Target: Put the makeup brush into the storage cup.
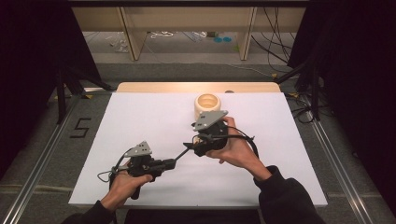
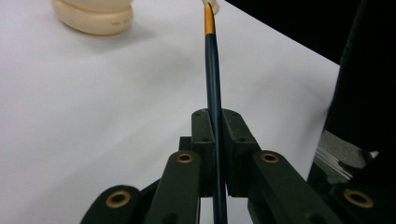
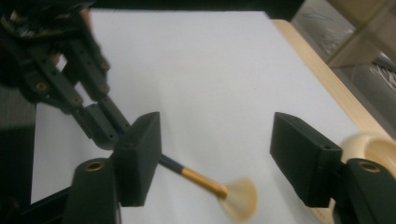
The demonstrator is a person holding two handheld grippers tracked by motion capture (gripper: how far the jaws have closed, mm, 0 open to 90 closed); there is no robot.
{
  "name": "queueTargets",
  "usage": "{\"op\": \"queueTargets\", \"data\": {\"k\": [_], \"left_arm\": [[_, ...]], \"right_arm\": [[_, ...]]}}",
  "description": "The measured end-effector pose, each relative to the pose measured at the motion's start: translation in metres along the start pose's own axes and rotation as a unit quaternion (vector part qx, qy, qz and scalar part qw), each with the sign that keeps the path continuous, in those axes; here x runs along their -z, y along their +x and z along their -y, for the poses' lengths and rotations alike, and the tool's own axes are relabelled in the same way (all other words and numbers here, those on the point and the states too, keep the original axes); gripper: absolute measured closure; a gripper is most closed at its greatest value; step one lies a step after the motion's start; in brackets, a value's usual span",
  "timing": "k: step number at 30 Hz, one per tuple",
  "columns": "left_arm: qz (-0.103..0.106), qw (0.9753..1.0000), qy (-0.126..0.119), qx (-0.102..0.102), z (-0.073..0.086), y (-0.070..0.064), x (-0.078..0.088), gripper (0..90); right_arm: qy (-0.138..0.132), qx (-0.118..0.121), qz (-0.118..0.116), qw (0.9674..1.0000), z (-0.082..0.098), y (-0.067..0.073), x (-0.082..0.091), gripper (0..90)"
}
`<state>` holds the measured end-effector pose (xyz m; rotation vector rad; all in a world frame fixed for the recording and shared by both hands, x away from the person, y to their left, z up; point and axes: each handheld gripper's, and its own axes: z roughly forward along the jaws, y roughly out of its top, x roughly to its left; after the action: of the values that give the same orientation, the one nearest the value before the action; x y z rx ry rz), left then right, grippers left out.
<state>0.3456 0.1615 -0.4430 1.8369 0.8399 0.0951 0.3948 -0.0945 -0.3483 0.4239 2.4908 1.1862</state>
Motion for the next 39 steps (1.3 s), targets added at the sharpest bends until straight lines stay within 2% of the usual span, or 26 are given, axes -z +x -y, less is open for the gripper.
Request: {"op": "queueTargets", "data": {"k": [3, 6, 8, 9, 11, 13, 17, 18, 19, 20, 22, 23, 24, 25, 26, 28, 30, 32, 36, 38, 39], "left_arm": [[-0.013, 0.9997, -0.019, 0.006, -0.002, 0.000, 0.003, 84.4], [-0.023, 0.9992, -0.032, 0.003, -0.003, 0.002, 0.005, 84.4], [-0.030, 0.9986, -0.041, 0.012, -0.004, 0.002, 0.006, 84.3], [-0.029, 0.9986, -0.045, 0.006, -0.004, 0.002, 0.007, 84.4], [-0.035, 0.9980, -0.052, 0.012, -0.005, 0.001, 0.008, 84.4], [-0.037, 0.9974, -0.061, 0.012, -0.006, 0.001, 0.009, 84.4], [-0.029, 0.9960, -0.084, 0.010, -0.007, -0.002, 0.012, 84.4], [-0.026, 0.9957, -0.088, 0.004, -0.008, -0.003, 0.012, 84.4], [-0.027, 0.9953, -0.093, 0.003, -0.009, -0.004, 0.013, 84.3], [-0.028, 0.9952, -0.093, 0.003, -0.009, -0.005, 0.013, 84.3], [-0.025, 0.9953, -0.094, 0.004, -0.009, -0.006, 0.013, 84.4], [-0.022, 0.9953, -0.094, -0.003, -0.009, -0.006, 0.013, 84.3], [-0.022, 0.9953, -0.094, -0.003, -0.009, -0.006, 0.013, 84.4], [-0.019, 0.9951, -0.097, -0.006, -0.009, -0.007, 0.012, 84.3], [-0.020, 0.9951, -0.096, -0.006, -0.009, -0.007, 0.012, 84.4], [-0.018, 0.9947, -0.101, -0.005, -0.010, -0.009, 0.012, 84.3], [-0.018, 0.9945, -0.103, -0.005, -0.010, -0.009, 0.011, 84.3], [-0.016, 0.9943, -0.105, -0.004, -0.009, -0.011, 0.010, 84.3], [-0.015, 0.9939, -0.109, -0.004, -0.010, -0.013, 0.009, 84.3], [-0.017, 0.9937, -0.111, -0.005, -0.010, -0.013, 0.010, 84.4], [-0.016, 0.9937, -0.111, -0.004, -0.010, -0.013, 0.009, 84.4]], "right_arm": [[-0.021, -0.064, 0.010, 0.9977, 0.014, -0.008, 0.006, 29.8], [-0.037, -0.115, 0.004, 0.9926, 0.027, -0.012, 0.008, 28.4], [-0.049, -0.138, 0.006, 0.9891, 0.034, -0.011, 0.007, 27.6], [-0.053, -0.149, 0.003, 0.9874, 0.036, -0.011, 0.007, 27.6], [-0.063, -0.169, -0.003, 0.9837, 0.041, -0.011, 0.006, 26.9], [-0.079, -0.190, -0.009, 0.9785, 0.044, -0.010, 0.003, 26.4], [-0.092, -0.224, -0.030, 0.9699, 0.052, -0.010, -0.003, 25.0], [-0.091, -0.236, -0.037, 0.9667, 0.054, -0.009, -0.003, 25.0], [-0.101, -0.244, -0.043, 0.9634, 0.055, -0.008, -0.005, 24.9], [-0.107, -0.244, -0.048, 0.9626, 0.057, -0.008, -0.007, 24.7], [-0.118, -0.256, -0.063, 0.9575, 0.058, -0.006, -0.010, 24.3], [-0.119, -0.253, -0.068, 0.9578, 0.058, -0.006, -0.010, 24.2], [-0.127, -0.259, -0.073, 0.9547, 0.058, -0.004, -0.012, 24.5], [-0.130, -0.260, -0.075, 0.9540, 0.057, -0.003, -0.013, 24.8], [-0.138, -0.267, -0.084, 0.9499, 0.057, -0.002, -0.014, 25.3], [-0.152, -0.271, -0.091, 0.9462, 0.056, 0.000, -0.016, 26.4], [-0.162, -0.283, -0.098, 0.9403, 0.054, 0.001, -0.017, 27.4], [-0.167, -0.292, -0.104, 0.9361, 0.053, 0.002, -0.018, 27.8], [-0.182, -0.299, -0.111, 0.9301, 0.052, 0.003, -0.020, 30.9], [-0.188, -0.296, -0.111, 0.9299, 0.052, 0.003, -0.021, 31.7], [-0.186, -0.304, -0.116, 0.9272, 0.052, 0.003, -0.022, 32.2]]}}
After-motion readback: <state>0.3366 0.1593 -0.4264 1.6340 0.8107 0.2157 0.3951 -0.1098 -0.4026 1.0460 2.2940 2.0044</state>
